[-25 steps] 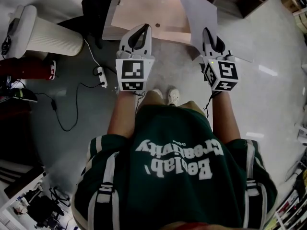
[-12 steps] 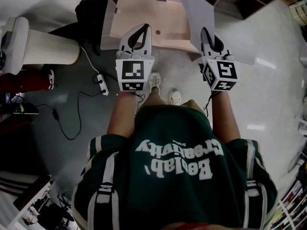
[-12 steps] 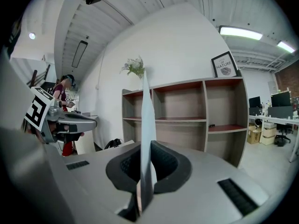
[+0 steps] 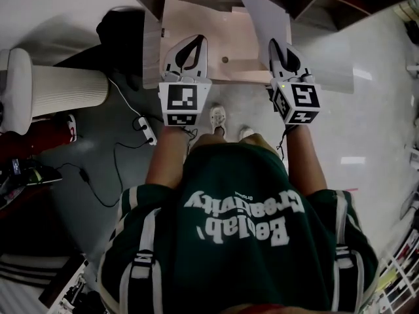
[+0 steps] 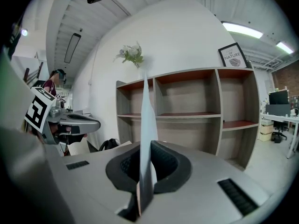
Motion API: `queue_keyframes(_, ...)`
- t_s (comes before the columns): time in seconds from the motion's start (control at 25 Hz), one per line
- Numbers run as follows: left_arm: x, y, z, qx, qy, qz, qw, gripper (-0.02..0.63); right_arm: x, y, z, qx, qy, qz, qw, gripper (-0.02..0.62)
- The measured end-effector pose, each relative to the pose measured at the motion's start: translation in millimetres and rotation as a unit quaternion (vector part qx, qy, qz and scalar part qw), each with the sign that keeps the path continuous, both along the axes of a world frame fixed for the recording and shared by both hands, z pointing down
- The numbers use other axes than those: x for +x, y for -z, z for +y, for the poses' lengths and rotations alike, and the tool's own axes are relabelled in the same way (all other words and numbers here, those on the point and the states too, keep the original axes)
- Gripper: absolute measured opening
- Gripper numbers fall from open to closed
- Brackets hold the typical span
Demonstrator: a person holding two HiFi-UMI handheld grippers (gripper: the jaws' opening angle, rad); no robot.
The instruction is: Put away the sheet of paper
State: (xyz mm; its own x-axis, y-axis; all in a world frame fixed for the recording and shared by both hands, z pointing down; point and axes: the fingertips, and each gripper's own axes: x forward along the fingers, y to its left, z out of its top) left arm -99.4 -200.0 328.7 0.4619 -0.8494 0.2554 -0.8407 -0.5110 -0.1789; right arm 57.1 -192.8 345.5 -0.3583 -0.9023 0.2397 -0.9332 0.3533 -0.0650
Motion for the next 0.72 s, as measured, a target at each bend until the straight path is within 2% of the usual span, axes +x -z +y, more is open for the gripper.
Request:
queue_keyframes(0.2, -29, -8, -28, -0.009, -0.009, 0.009, 0.9999, 0.018, -45, -8, -24, -0.01, 0.01, 0.007, 1.0, 0.034)
queue_keyframes(0.32, -45, -11, -39, -0.011, -0.012, 0.01, 0.9998, 0.018, -71, -10, -33, -0.012, 0.021, -0.005, 1.0, 0.034)
queue_keyframes(0.48, -63, -15, -49, -0.015, -0.006, 0.014, 0.9998, 0.018, -102, -12, -40, -0.032, 0.045, -0.078, 0.995, 0.034)
queue_keyframes(0.6, -70, -21, -57, -0.02, 0.0, 0.013, 0.9997, 0.018, -112, -22, -49, -0.06, 0.058, -0.15, 0.985, 0.034)
queue_keyframes(0.72, -74, -26, -66, -0.029, 0.01, 0.009, 0.9995, 0.018, -116, -39, -65, -0.087, 0.061, -0.186, 0.977, 0.034)
